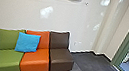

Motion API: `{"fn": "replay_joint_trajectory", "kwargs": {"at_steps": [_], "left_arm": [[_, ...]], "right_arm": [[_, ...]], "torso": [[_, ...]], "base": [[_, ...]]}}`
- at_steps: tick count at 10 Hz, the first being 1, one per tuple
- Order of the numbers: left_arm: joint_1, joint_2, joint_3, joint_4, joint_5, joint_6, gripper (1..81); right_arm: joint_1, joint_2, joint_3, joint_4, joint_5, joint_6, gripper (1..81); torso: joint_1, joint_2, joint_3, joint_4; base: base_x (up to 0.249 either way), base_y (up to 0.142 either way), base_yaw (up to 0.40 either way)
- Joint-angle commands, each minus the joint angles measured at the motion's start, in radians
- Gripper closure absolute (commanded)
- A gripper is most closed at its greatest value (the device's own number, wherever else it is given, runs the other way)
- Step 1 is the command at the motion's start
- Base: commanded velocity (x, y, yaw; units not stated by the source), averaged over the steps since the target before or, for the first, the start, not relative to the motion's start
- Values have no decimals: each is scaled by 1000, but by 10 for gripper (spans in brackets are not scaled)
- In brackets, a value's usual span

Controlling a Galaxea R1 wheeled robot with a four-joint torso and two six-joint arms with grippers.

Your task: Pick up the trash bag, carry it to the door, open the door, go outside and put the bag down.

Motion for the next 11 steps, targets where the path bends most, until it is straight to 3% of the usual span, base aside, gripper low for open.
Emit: {"fn": "replay_joint_trajectory", "kwargs": {"at_steps": [1,4,5,8,10,11], "left_arm": [[-36,-19,12,-19,59,1,10],[-36,-60,48,-19,58,1,10],[-38,-97,99,-20,58,1,10],[-65,-212,237,-92,55,1,10],[-87,-241,256,-132,59,1,10],[-106,-248,259,-158,90,1,10]], "right_arm": [[34,-59,85,9,-71,6,10],[37,-119,174,7,-74,6,10],[40,-146,208,7,-74,6,10],[63,-223,289,13,-76,26,10],[89,-294,383,22,-111,28,10],[105,-333,430,31,-111,29,10]], "torso": [[0,0,0,0],[0,0,0,0],[64,-100,-89,0],[83,-132,-131,0],[126,-200,-196,0],[149,-236,-230,0]], "base": [[0,0,0],[0,0,0],[0,0,0],[0,0,0],[0,0,0],[0,0,0]]}}
